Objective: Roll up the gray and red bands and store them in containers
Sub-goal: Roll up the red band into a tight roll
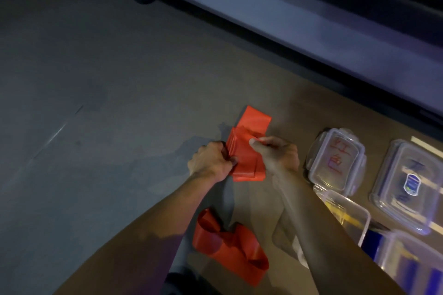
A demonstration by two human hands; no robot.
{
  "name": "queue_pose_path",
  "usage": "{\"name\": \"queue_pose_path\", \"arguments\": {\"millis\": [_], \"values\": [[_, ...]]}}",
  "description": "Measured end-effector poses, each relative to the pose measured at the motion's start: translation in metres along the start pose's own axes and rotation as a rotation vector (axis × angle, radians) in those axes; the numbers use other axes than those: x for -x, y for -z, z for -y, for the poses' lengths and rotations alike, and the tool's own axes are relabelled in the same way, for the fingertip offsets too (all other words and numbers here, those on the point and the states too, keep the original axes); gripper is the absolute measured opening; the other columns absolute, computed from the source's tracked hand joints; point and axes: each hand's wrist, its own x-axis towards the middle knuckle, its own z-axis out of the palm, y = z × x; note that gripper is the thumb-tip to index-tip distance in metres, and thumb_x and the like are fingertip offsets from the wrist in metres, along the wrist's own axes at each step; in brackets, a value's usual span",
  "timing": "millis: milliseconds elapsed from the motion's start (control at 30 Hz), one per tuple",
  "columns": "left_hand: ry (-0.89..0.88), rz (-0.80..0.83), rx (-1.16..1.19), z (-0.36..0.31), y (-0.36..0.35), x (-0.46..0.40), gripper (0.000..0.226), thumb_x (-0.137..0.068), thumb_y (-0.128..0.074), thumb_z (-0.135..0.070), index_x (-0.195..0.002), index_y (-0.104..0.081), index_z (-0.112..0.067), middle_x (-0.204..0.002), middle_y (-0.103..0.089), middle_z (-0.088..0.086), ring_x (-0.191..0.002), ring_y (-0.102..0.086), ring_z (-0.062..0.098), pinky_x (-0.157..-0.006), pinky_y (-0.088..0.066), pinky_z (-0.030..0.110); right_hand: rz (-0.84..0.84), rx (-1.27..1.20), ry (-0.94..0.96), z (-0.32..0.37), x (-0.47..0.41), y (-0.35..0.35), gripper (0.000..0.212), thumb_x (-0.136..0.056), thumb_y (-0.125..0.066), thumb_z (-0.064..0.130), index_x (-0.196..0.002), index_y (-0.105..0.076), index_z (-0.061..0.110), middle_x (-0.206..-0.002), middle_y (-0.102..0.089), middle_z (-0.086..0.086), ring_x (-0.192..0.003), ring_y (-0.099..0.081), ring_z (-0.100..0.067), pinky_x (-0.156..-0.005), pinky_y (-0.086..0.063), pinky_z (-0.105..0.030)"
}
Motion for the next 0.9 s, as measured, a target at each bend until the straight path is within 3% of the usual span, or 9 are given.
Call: {"name": "queue_pose_path", "arguments": {"millis": [67, 100, 167, 233, 367, 500, 567, 733, 900], "values": [[0.000, 0.009, -0.010, -0.001, 0.001, -0.002, 0.031, -0.083, -0.071, -0.058, -0.098, -0.063, -0.032, -0.118, -0.067, 0.004, -0.116, -0.062, 0.031, -0.091, -0.049, 0.038, -0.005, 0.060, 0.076, 0.000, -0.002, 0.002, 0.057, -0.034, -0.073, 0.085, -0.083, -0.072, 0.057, -0.105, -0.071, 0.003, -0.112, -0.064, -0.035, -0.102, -0.049, -0.057], [-0.008, 0.008, -0.024, -0.001, 0.002, -0.003, 0.032, -0.083, -0.071, -0.059, -0.099, -0.063, -0.032, -0.118, -0.067, 0.004, -0.115, -0.062, 0.031, -0.090, -0.049, 0.038, 0.003, 0.095, 0.130, 0.003, 0.002, 0.003, 0.049, -0.039, -0.071, 0.084, -0.082, -0.071, 0.060, -0.107, -0.068, 0.003, -0.110, -0.063, -0.036, -0.101, -0.049, -0.056], [-0.044, -0.009, -0.054, 0.002, 0.002, -0.003, 0.036, -0.083, -0.071, -0.060, -0.099, -0.062, -0.030, -0.115, -0.067, 0.004, -0.112, -0.063, 0.030, -0.088, -0.050, 0.039, -0.003, 0.100, 0.264, 0.010, 0.012, 0.005, 0.026, -0.055, -0.071, 0.071, -0.078, -0.069, 0.061, -0.101, -0.066, 0.006, -0.104, -0.064, -0.032, -0.096, -0.051, -0.052], [-0.089, -0.043, -0.002, 0.010, 0.000, -0.003, 0.041, -0.082, -0.072, -0.061, -0.097, -0.057, -0.026, -0.103, -0.068, 0.002, -0.102, -0.064, 0.028, -0.082, -0.051, 0.038, 0.040, 0.035, 0.371, 0.012, 0.021, 0.008, 0.015, -0.067, -0.077, 0.056, -0.079, -0.073, 0.047, -0.092, -0.070, 0.010, -0.096, -0.068, -0.024, -0.090, -0.053, -0.050], [-0.297, -0.103, 0.370, 0.033, 0.001, 0.000, 0.044, -0.076, -0.086, -0.041, -0.101, -0.052, -0.028, -0.091, -0.060, -0.007, -0.076, -0.058, 0.010, -0.072, -0.048, 0.031, 0.189, -0.055, 0.407, 0.005, 0.037, 0.013, 0.008, -0.079, -0.081, 0.031, -0.081, -0.074, 0.029, -0.092, -0.077, 0.012, -0.092, -0.073, -0.011, -0.090, -0.056, -0.044], [-0.497, 0.097, 0.601, 0.042, 0.027, 0.010, 0.085, -0.072, -0.091, -0.023, -0.141, -0.043, -0.033, -0.134, -0.056, -0.011, -0.112, -0.055, -0.008, -0.093, -0.048, 0.017, 0.268, -0.170, 0.469, 0.004, 0.057, 0.025, 0.013, -0.085, -0.081, 0.010, -0.080, -0.073, 0.019, -0.090, -0.077, 0.004, -0.088, -0.073, -0.012, -0.079, -0.054, -0.029], [-0.573, 0.236, 0.580, 0.040, 0.043, 0.017, 0.091, -0.075, -0.088, -0.012, -0.149, -0.038, -0.032, -0.142, -0.055, -0.012, -0.130, -0.049, -0.004, -0.104, -0.041, 0.017, 0.315, -0.221, 0.488, 0.003, 0.067, 0.032, 0.016, -0.085, -0.080, 0.003, -0.081, -0.073, 0.018, -0.090, -0.077, 0.004, -0.088, -0.072, -0.010, -0.080, -0.053, -0.023], [-0.640, 0.294, 0.483, 0.031, 0.061, 0.038, 0.063, -0.078, -0.085, -0.009, -0.134, -0.060, -0.024, -0.126, -0.069, -0.007, -0.120, -0.058, -0.005, -0.101, -0.040, 0.015, 0.353, -0.262, 0.513, 0.001, 0.089, 0.046, 0.033, -0.085, -0.080, 0.004, -0.078, -0.074, 0.036, -0.090, -0.077, 0.005, -0.089, -0.071, -0.010, -0.085, -0.052, -0.029], [-0.711, 0.150, 0.551, 0.034, 0.058, 0.058, 0.020, -0.081, -0.081, -0.003, -0.096, -0.074, -0.013, -0.092, -0.075, 0.002, -0.085, -0.066, 0.000, -0.086, -0.050, 0.018, 0.357, -0.340, 0.504, 0.000, 0.104, 0.055, 0.020, -0.084, -0.079, 0.002, -0.081, -0.072, 0.021, -0.082, -0.074, 0.003, -0.075, -0.066, -0.010, -0.068, -0.053, -0.024]]}}
